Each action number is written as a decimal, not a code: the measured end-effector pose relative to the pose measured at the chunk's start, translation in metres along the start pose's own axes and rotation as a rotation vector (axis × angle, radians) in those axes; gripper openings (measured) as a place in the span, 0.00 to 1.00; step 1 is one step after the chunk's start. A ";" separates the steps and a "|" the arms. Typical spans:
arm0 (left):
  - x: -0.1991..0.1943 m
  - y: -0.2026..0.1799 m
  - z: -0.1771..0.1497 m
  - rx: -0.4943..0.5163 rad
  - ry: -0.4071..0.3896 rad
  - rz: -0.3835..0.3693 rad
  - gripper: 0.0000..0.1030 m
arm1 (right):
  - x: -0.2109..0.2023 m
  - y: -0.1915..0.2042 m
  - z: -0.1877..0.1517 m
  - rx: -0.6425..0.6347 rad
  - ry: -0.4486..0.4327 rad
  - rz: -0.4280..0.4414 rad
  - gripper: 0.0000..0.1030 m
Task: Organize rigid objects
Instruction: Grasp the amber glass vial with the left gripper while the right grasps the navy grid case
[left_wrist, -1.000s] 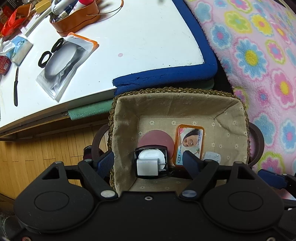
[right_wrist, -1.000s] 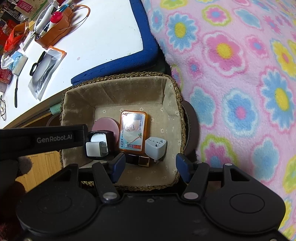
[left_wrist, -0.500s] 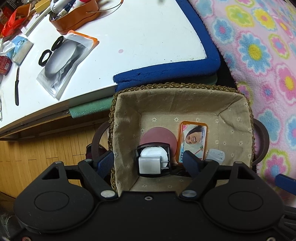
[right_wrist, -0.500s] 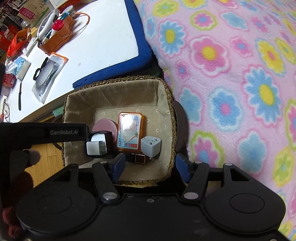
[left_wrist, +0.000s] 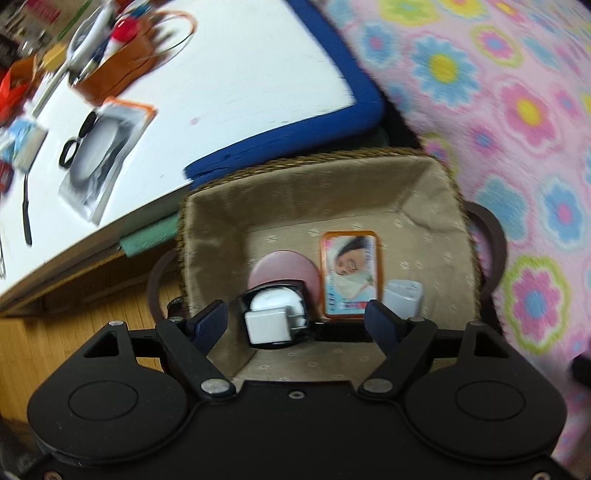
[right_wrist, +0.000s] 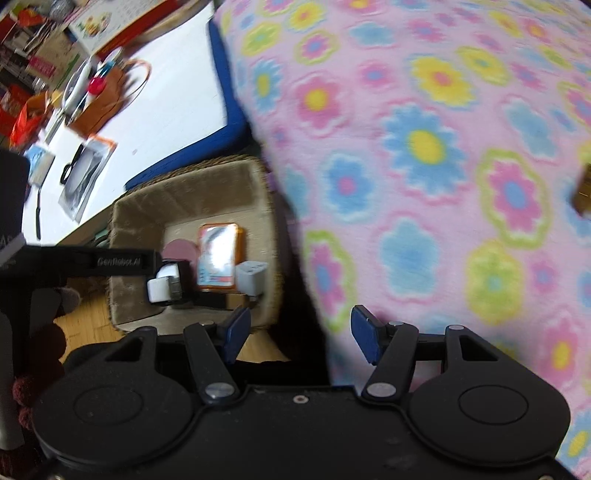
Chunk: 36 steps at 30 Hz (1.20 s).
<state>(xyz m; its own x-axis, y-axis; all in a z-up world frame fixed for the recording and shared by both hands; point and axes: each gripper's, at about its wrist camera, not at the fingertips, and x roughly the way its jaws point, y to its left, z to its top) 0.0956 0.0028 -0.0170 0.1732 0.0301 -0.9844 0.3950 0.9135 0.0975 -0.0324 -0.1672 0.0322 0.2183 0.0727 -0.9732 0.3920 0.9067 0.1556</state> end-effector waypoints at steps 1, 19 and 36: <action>-0.002 -0.006 -0.002 0.016 -0.009 -0.002 0.75 | -0.005 -0.010 -0.002 0.013 -0.013 -0.009 0.58; -0.044 -0.108 -0.034 0.193 -0.073 -0.167 0.75 | -0.079 -0.238 -0.033 0.263 -0.174 -0.375 0.66; -0.083 -0.233 -0.009 0.412 -0.141 -0.176 0.75 | -0.062 -0.288 -0.040 0.301 -0.127 -0.345 0.66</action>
<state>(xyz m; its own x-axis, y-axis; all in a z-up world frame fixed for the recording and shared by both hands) -0.0193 -0.2092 0.0408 0.1813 -0.1926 -0.9644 0.7499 0.6615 0.0089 -0.1945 -0.4159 0.0410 0.1305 -0.2798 -0.9512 0.6981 0.7072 -0.1123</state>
